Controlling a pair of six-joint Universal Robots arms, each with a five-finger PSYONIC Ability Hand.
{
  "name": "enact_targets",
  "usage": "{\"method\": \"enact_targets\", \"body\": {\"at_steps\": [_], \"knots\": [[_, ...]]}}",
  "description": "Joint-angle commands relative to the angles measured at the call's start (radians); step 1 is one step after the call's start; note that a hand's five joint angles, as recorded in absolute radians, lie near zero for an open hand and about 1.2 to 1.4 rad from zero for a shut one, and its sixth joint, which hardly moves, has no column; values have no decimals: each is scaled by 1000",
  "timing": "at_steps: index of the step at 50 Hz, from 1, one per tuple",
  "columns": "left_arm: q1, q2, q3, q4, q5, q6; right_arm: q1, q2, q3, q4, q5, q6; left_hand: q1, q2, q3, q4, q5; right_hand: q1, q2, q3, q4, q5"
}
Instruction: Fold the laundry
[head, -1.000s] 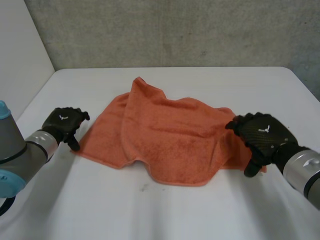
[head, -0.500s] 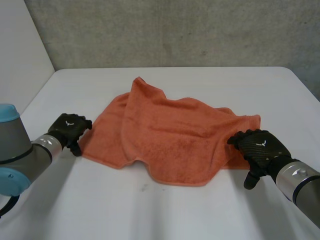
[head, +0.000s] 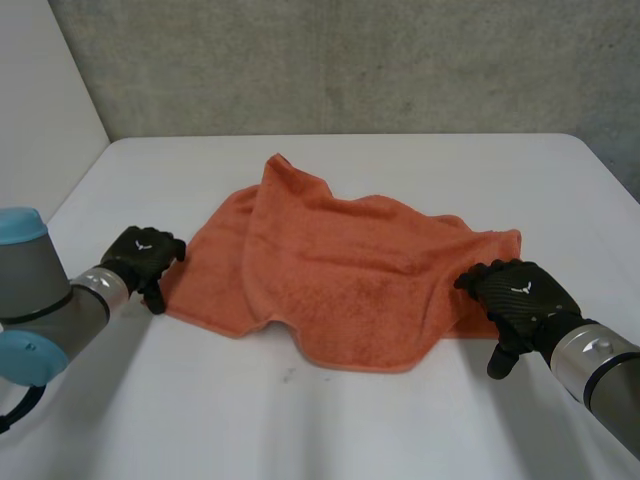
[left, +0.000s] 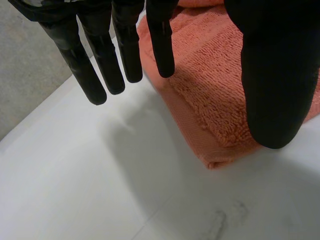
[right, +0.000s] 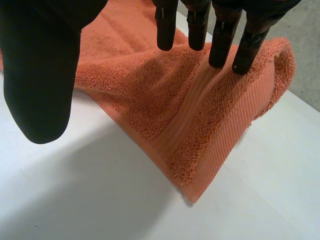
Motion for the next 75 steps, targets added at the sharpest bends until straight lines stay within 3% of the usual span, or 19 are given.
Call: {"method": "enact_targets", "body": {"at_steps": [1,16,26,39,43,45,47,75], "knots": [[-9,-6,27,1,0,-2,0,1,0,0,0,0,126,127,126,122,153,81,66,53,57,47],[-18,-41,58,1,0,-2,0,13,0,-2,0,-3,302,303,302,298,329,81,66,53,57,47],[-19,-17,59,2,-2,-14,0,13,0,-2,1,-3,889,890,889,885,916,81,66,53,57,47],[-24,22,39,-2,-5,-14,0,12,0,0,1,-3,889,890,889,885,916,84,69,56,60,50],[-27,54,-8,-7,-2,-6,2,12,0,0,1,-3,532,533,532,528,559,84,69,56,60,50],[-29,75,-45,-7,2,-2,0,12,0,0,1,-3,218,219,219,214,246,84,69,56,60,50],[-29,86,-65,-5,2,-2,0,12,0,0,1,-3,100,101,101,96,127,84,69,56,60,50],[-27,-1,16,-2,-2,-2,6,16,6,-2,1,-6,205,206,206,202,233,84,69,56,60,50]]}}
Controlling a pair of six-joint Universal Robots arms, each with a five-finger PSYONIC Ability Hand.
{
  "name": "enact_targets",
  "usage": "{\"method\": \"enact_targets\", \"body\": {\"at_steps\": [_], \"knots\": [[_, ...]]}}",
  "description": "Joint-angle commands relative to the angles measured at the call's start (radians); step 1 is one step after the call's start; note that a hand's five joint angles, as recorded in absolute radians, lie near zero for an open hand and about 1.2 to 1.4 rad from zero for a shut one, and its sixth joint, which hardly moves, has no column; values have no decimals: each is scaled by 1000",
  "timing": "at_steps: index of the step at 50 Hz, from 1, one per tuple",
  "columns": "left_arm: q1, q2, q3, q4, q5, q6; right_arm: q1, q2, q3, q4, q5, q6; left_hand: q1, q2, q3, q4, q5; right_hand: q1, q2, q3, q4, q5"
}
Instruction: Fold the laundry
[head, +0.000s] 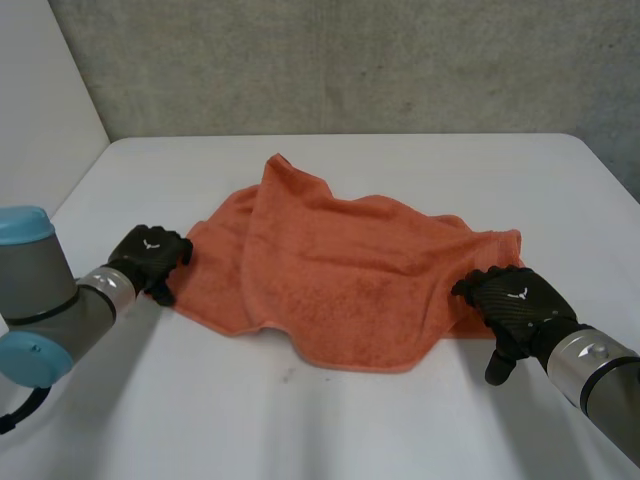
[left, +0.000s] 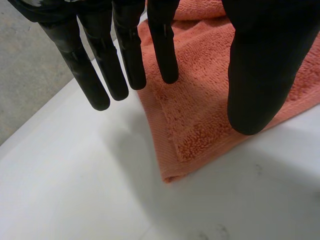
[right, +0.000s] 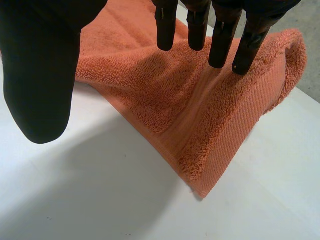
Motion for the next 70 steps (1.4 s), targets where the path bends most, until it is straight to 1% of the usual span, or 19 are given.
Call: {"method": "enact_targets", "body": {"at_steps": [1,3,8,10,25,29,30,31,37,46,50,62,63,65,66,70], "knots": [[0,-19,28,-2,-1,-2,1,2,0,0,0,-2,119,118,129,117,125,84,69,56,60,50],[0,-25,37,-2,0,-2,1,2,0,0,0,-2,163,162,173,161,169,84,69,56,60,50],[0,-35,48,-1,0,-2,1,2,0,0,0,-2,178,177,188,176,184,84,69,56,60,50],[0,-45,57,-1,0,-2,1,2,0,0,0,-2,228,227,237,226,234,84,69,56,60,50],[0,-61,65,-7,-1,0,1,2,2,0,0,-2,251,250,261,249,257,84,69,56,60,50],[0,-59,65,-7,-1,-2,1,2,2,0,0,-2,614,614,624,613,620,84,69,56,60,50],[0,-59,65,-7,-1,-2,1,2,2,0,0,-2,801,800,811,799,807,84,69,56,60,50],[0,-59,65,-7,-3,-3,1,2,2,0,2,-3,803,802,813,801,809,84,69,56,60,50],[0,-46,59,-7,-14,-6,0,2,2,0,2,-2,803,802,813,801,809,84,69,56,60,50],[5,71,28,-8,-15,-16,-6,-2,-8,1,0,-2,803,802,813,801,809,84,69,56,60,50],[8,99,-12,-7,-1,-11,-6,-3,-9,3,0,-2,803,802,813,801,809,84,69,56,60,50],[9,99,-113,-4,6,-9,5,0,0,1,0,-2,803,802,813,801,809,84,69,56,60,50],[9,97,-115,-2,9,-9,5,0,0,1,0,-2,658,657,668,656,664,84,69,56,60,50],[9,97,-118,-2,11,-3,5,-2,0,1,0,-2,274,273,283,272,280,84,69,56,60,50],[11,96,-118,-1,8,0,5,-2,0,1,0,-2,167,166,177,165,173,84,69,56,60,50],[15,103,-118,-1,5,0,5,0,0,1,0,-2,166,165,176,164,172,84,69,56,60,50]]}}
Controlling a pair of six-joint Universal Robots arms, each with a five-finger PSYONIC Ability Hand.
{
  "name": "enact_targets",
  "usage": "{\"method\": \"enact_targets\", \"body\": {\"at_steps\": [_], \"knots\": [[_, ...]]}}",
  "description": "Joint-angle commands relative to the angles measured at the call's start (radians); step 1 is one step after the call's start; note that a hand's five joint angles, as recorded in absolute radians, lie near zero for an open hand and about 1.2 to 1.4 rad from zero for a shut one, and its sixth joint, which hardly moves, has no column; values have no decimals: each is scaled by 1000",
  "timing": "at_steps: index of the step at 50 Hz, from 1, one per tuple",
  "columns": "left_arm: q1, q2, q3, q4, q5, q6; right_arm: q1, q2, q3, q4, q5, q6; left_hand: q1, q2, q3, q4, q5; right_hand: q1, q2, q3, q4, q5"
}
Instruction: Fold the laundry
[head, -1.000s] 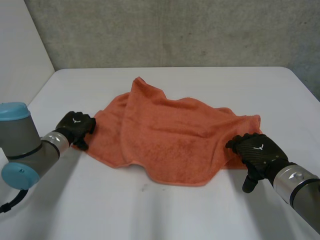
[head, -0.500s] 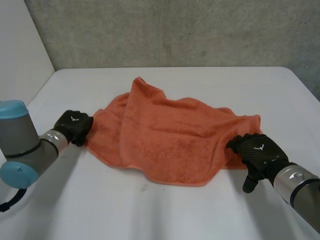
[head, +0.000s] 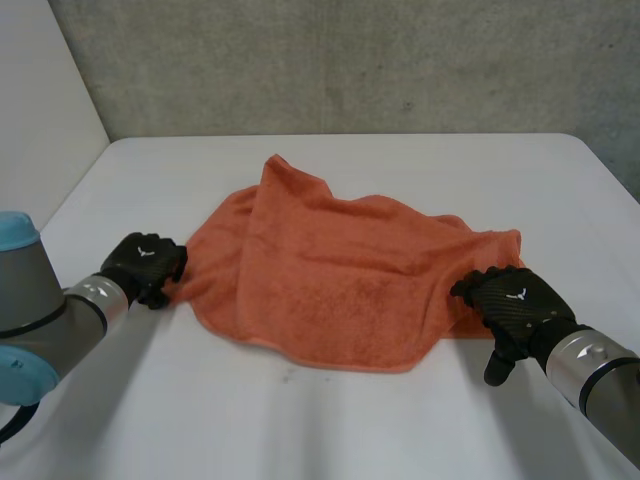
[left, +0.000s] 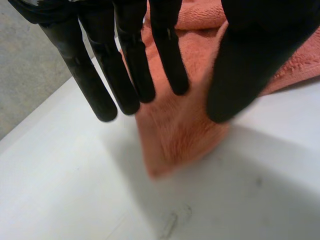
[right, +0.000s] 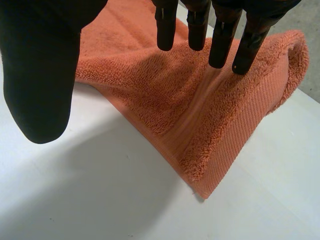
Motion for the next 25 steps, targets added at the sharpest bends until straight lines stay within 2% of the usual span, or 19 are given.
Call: {"method": "enact_targets", "body": {"at_steps": [1,13,21,22,23,24,25], "knots": [[7,9,-3,2,-3,6,0,1,0,0,0,0,-227,-214,-216,-231,-249,84,69,56,60,50],[16,1,-7,3,-3,6,0,1,1,0,0,0,-230,-217,-219,-234,-252,84,69,56,60,50],[16,-63,20,62,0,6,0,2,3,0,2,0,-206,-194,-195,-210,-228,84,69,56,60,50],[13,-80,42,77,0,5,0,1,3,0,2,0,-64,-51,-53,-68,-86,84,69,56,60,50],[13,-80,42,77,0,5,0,1,5,0,2,0,-62,-50,-51,-67,-84,84,69,56,60,50],[13,-83,48,79,0,3,0,1,5,0,2,0,42,55,53,38,20,84,69,56,60,50],[13,-88,60,77,-2,0,0,1,6,0,2,0,279,291,290,275,257,84,69,56,60,50]]}}
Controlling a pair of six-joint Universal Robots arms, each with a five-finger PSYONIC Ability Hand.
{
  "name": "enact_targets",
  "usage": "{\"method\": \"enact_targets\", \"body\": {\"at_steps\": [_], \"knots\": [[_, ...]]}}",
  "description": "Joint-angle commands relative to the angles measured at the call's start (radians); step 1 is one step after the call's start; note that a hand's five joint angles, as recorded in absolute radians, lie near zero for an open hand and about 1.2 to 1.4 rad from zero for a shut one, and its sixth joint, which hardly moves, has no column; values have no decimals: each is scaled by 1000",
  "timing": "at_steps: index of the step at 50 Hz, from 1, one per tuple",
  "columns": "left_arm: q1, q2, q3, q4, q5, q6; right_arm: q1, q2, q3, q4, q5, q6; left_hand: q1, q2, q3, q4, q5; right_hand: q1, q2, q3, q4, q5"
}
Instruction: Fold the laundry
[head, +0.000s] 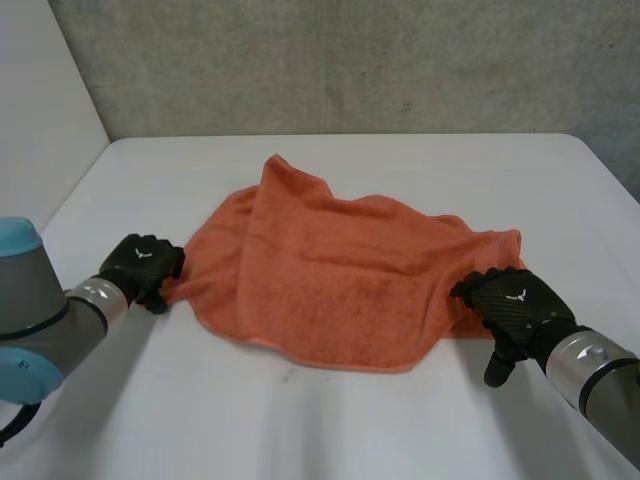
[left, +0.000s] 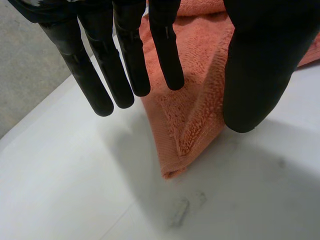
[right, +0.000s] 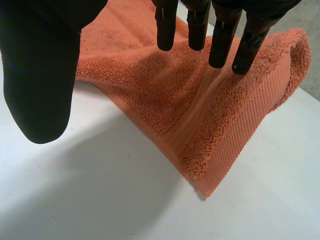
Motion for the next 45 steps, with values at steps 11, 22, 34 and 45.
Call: {"method": "enact_targets", "body": {"at_steps": [11,22,34,45], "knots": [[35,116,40,33,-59,-96,-11,-4,-1,2,3,0,702,703,693,701,703,84,69,56,60,50],[51,245,-103,33,-56,-133,-83,-41,-26,64,-3,-14,702,703,693,701,703,93,78,65,69,59],[69,268,-117,33,-63,-133,-198,-41,16,-6,-76,-84,702,703,693,701,703,345,330,317,321,311],[62,270,-141,33,-60,-135,-265,-107,72,-3,-104,-83,702,703,693,701,703,363,348,335,339,329]]}}
